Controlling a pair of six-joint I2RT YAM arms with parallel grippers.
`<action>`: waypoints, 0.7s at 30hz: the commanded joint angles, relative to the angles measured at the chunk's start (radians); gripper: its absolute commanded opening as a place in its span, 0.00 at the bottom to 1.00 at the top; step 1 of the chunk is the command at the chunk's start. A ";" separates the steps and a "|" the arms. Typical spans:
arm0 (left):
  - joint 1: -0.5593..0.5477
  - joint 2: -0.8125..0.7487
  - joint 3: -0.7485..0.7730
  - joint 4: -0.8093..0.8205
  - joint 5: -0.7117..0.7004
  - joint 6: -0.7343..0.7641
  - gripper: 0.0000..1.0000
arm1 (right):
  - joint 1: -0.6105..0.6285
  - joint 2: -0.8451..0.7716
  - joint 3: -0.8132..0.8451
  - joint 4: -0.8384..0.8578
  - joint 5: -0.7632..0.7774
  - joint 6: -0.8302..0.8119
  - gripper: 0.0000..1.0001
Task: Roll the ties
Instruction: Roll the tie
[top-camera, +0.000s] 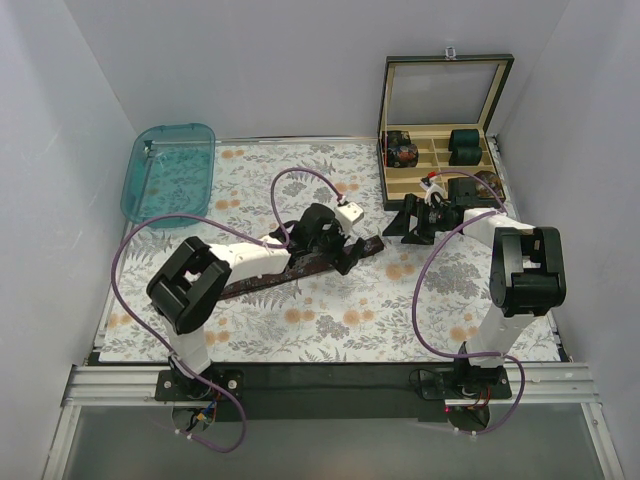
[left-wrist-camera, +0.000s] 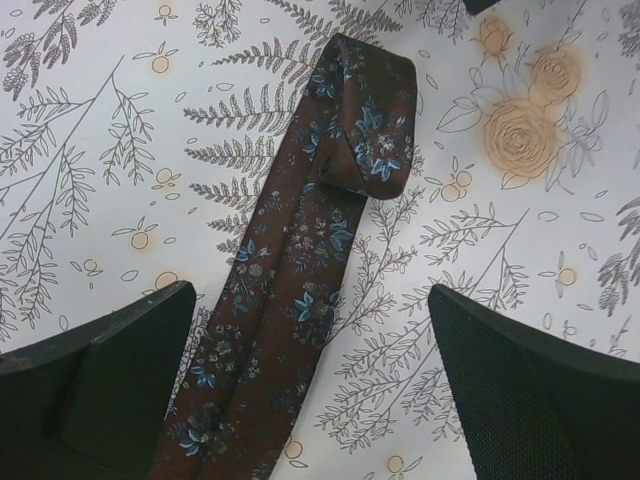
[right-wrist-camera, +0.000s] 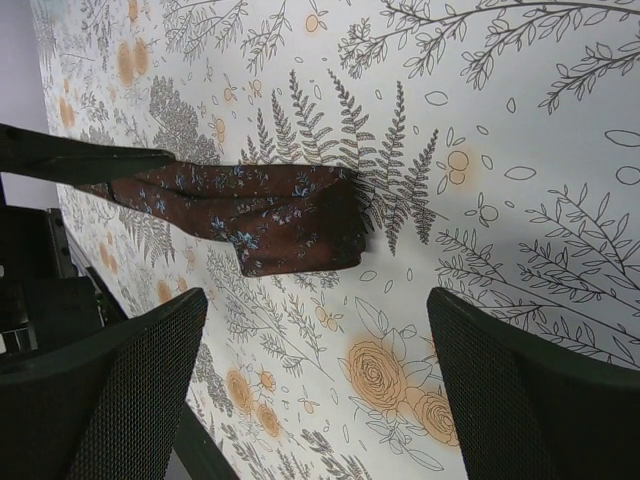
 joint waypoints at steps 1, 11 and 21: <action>0.009 0.020 0.019 0.006 0.023 0.111 0.97 | 0.004 -0.033 0.004 0.025 -0.030 -0.022 0.81; 0.031 0.087 0.045 -0.014 0.064 0.154 0.88 | 0.010 -0.046 -0.004 0.022 -0.041 -0.023 0.80; 0.058 0.142 0.051 -0.030 0.092 0.172 0.75 | 0.012 -0.049 -0.006 0.007 -0.048 -0.037 0.79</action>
